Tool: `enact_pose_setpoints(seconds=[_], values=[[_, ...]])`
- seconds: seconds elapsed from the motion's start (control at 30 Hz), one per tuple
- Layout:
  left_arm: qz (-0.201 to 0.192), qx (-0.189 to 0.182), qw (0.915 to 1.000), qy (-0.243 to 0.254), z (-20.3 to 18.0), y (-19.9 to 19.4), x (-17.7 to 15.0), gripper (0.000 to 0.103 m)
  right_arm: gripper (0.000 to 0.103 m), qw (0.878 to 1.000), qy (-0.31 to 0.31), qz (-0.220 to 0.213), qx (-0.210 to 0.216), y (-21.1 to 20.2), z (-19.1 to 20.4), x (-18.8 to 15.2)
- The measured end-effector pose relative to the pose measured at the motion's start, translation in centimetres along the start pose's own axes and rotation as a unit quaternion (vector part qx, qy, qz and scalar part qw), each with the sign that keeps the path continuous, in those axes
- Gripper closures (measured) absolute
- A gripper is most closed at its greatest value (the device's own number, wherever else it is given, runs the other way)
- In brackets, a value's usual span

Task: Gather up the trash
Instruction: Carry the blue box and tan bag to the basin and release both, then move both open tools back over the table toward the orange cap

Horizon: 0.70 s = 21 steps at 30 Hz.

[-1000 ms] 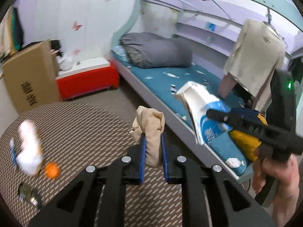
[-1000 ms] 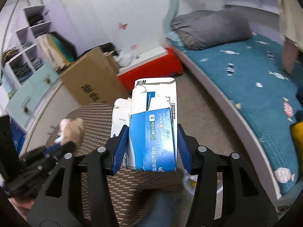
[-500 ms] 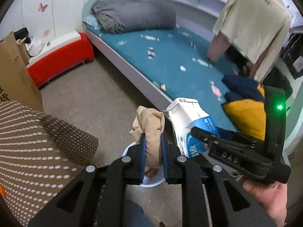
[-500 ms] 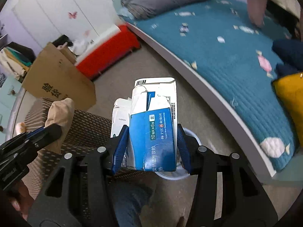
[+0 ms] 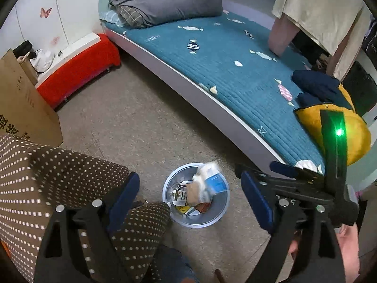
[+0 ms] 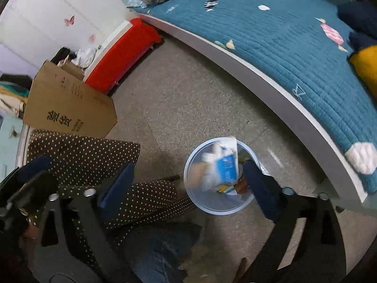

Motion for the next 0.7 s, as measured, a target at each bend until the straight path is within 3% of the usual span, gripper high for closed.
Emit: enact_pose_setpoints(seconds=[0.3, 0.7], values=[[-0.073, 0.013, 0.9969, -0.028, 2.3, -5.8, 1.6, 0.012, 0.006, 0.999, -0.007, -0.038, -0.028, -3.0, 1.1, 0.4], [-0.169, 0.02, 0.9843, -0.046, 5.1, -16.5, 1.9, 0.011, 0.006, 0.99, -0.075, -0.115, 0.01, -10.7, 11.0, 2.3]])
Point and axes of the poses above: each gripper's, at about its wrist camera, not at the fingertips, and y roughly the way its jaws point, z to its left, x to its top, the point moved 7 cm from there along y, roughly the way its jaws point, and after that the axes turned 7 degrees about -z, right-handed, at the moved point
